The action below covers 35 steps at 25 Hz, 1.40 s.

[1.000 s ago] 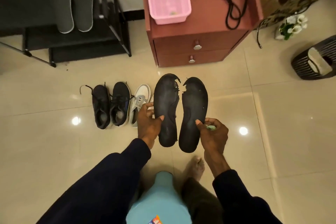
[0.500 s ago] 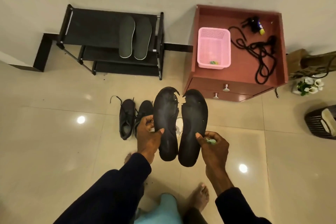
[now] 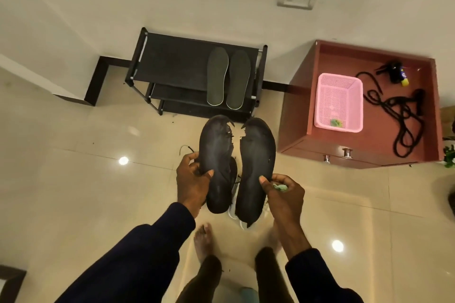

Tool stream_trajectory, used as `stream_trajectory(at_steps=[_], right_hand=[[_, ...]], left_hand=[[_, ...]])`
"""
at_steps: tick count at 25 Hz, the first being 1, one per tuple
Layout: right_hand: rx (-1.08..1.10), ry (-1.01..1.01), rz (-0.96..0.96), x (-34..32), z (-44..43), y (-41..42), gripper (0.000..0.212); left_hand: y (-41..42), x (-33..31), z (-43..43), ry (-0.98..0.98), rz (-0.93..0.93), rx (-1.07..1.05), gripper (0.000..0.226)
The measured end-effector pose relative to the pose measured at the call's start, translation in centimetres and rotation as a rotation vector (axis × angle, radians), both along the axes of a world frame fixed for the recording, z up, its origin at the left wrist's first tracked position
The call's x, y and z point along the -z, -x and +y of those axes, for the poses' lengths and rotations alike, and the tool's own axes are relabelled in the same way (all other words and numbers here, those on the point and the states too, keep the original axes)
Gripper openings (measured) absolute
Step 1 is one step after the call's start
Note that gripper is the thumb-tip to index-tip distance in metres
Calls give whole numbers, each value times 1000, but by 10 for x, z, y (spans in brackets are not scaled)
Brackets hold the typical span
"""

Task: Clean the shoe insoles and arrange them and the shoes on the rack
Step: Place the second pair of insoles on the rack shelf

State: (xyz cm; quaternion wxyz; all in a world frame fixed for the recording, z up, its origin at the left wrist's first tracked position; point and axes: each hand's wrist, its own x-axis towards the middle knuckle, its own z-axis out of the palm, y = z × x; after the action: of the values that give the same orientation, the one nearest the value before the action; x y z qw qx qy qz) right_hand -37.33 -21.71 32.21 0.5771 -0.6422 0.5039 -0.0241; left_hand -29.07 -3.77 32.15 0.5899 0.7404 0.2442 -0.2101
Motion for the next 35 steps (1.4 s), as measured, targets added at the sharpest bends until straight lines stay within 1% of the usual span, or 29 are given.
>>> stream_trajectory(at_steps=[3,7,9,12,18,21,25,30,35], right_hand=[[-60,-30,6,7,14,-45,17],[-130,-31,15,19,31,-109,19],[-142,-35,21,30,45,-143,20],[-138,-61,56,48,85,-202,21],[-12,-45,92,96,141,-327,21],[10,-20,115,116,154,-388,23],[23,4,116,142,161,-446,24],[63,41,143,175,159,-496,26],[78,177,188,195,159,-505,24]], left_hand=[[-34,-5,18,-24,-6,-70,56],[-83,-3,38,-8,-37,-145,55],[-112,5,53,-18,-57,-165,55],[-166,32,88,-49,-40,-181,56],[-291,92,140,-54,-19,-72,56],[-360,121,148,-71,-49,1,58],[-429,151,144,-82,-82,55,60],[-485,178,134,-156,-105,125,60],[-499,195,141,-244,-116,167,58]])
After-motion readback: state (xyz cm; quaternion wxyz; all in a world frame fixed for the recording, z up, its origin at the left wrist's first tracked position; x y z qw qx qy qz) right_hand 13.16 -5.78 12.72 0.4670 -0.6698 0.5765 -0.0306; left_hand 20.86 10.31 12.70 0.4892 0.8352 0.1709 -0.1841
